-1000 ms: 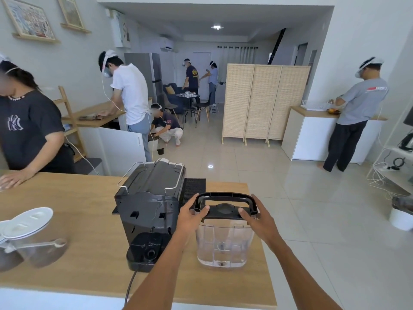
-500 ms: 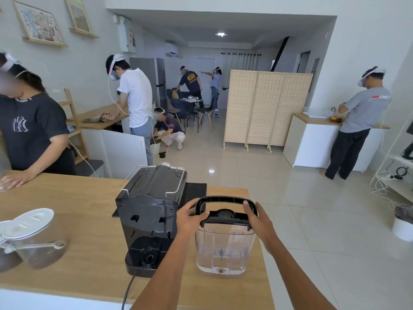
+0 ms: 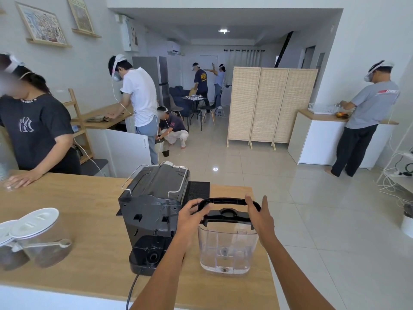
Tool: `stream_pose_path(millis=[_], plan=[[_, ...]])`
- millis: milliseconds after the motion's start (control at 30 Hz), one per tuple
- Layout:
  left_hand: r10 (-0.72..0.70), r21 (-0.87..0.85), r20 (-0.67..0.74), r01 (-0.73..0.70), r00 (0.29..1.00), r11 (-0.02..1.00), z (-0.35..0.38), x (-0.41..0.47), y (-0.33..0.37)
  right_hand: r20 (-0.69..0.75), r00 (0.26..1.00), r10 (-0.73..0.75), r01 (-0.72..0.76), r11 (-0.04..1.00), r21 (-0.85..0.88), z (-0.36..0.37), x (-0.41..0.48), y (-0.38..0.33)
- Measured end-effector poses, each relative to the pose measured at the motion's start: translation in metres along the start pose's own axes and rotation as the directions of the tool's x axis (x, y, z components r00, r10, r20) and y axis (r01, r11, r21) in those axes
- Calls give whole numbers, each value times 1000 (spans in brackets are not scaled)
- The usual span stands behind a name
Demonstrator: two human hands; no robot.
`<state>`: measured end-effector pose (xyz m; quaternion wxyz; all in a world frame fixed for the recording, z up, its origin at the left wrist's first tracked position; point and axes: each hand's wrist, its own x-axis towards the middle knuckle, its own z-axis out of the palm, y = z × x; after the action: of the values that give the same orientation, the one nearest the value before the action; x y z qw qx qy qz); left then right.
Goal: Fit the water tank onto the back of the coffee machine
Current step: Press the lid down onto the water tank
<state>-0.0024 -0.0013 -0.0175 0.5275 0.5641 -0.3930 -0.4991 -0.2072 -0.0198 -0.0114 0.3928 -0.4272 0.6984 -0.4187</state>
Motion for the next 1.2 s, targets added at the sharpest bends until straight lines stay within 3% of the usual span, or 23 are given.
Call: stream_pose_path(millis=[133, 300, 533, 800, 1067, 1200], plan=[[15, 56, -56, -12, 998, 998, 12, -1, 12, 34, 999, 12, -12, 1000, 3, -2, 5, 4], [27, 144, 2, -27, 1000, 989, 20, 0, 8, 95, 995, -26, 26, 1000, 8, -11, -8, -2], [10, 101, 62, -16, 998, 995, 23, -3, 10, 164, 979, -118, 118, 993, 9, -26, -22, -4], [104, 154, 122, -122, 987, 980, 11, -21, -9, 245, 941, -233, 226, 973, 54, -27, -26, 30], [64, 439, 183, -140, 981, 887, 1, -32, -27, 279, 904, -324, 348, 937, -39, -21, -28, 56], [110, 543, 293, -260, 950, 798, -3, -32, -19, 286, 881, -377, 407, 912, -51, -22, -24, 60]])
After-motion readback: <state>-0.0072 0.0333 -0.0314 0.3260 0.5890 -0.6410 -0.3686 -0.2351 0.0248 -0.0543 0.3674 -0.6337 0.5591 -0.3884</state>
